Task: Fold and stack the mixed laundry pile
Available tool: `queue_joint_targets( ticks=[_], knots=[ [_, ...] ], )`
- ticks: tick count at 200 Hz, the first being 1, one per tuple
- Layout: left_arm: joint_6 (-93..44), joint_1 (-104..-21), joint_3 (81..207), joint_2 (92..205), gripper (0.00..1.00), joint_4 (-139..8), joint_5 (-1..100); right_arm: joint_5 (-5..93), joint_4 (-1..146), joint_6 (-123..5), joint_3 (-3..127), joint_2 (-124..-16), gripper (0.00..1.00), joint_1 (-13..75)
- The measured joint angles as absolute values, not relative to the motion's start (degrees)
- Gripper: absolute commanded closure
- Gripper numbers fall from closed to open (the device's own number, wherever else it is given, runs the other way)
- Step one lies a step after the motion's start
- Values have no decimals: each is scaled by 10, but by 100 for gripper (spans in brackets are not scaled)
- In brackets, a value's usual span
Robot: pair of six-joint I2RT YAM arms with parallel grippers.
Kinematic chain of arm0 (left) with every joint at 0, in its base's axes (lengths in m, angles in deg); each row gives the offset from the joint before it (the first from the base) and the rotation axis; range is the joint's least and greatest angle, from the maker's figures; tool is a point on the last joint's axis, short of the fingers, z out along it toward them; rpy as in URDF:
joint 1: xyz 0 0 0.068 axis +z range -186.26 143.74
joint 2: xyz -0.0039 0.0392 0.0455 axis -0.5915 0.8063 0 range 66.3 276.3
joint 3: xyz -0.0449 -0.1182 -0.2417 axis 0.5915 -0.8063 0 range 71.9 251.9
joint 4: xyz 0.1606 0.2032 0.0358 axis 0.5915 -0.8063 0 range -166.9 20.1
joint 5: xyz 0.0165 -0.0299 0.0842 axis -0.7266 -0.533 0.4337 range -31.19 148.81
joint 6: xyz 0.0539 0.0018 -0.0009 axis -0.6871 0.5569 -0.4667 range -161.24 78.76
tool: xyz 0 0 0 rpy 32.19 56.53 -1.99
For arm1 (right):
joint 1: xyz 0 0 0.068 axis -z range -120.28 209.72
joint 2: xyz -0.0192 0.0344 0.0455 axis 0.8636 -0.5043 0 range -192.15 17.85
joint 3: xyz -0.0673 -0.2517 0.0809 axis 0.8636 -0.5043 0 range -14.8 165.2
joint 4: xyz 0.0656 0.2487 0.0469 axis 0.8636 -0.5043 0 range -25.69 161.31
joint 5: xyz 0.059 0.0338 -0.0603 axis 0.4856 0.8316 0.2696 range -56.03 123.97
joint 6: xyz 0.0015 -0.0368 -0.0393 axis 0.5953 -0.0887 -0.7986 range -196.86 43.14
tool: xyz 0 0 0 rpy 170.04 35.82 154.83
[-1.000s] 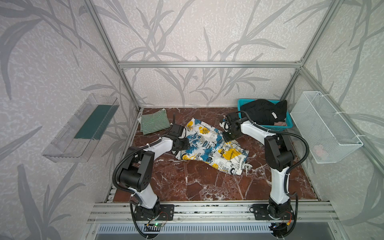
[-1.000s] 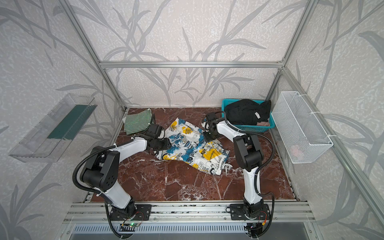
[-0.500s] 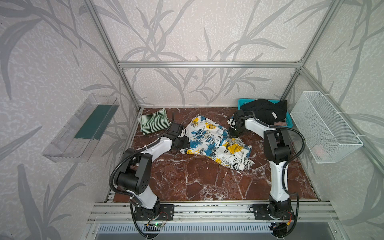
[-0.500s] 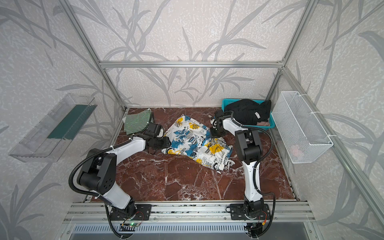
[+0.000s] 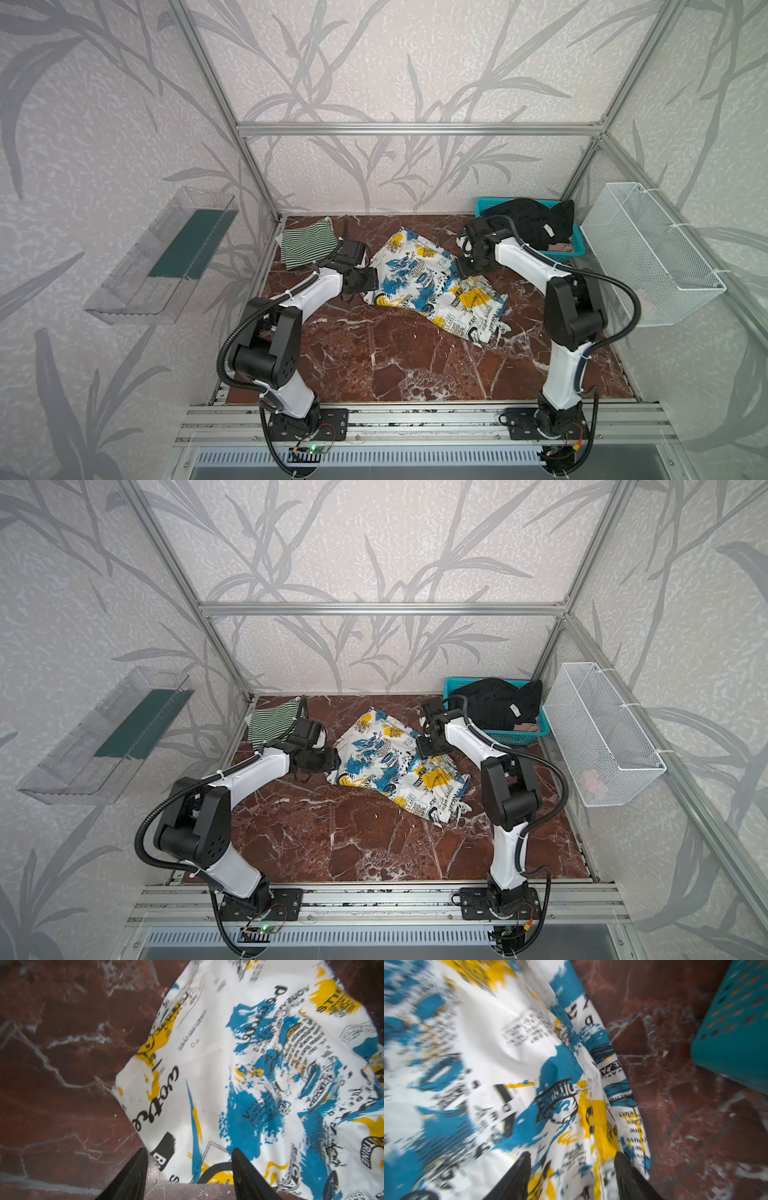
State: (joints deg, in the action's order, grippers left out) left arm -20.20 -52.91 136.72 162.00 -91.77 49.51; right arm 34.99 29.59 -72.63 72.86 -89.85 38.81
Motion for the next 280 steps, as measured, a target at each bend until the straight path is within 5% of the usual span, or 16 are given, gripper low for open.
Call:
queue_joint_targets(
  ticks=[37,100,160,226,280],
  knots=[
    [-223,-524,1470,1701,37,-913,482,355,296,-716,686,-779,38,364],
    [-230,-523,1534,1845,46,-923,436,376,300,-649,516,-748,43,328],
    [-182,-519,1407,1759,50,-893,446,410,309,-619,472,-734,41,329],
    [-124,-520,1229,1612,55,-887,452,390,287,-592,436,-593,35,331],
    [-44,-540,1067,1419,55,-933,452,359,288,-566,359,-515,21,378]
  ],
)
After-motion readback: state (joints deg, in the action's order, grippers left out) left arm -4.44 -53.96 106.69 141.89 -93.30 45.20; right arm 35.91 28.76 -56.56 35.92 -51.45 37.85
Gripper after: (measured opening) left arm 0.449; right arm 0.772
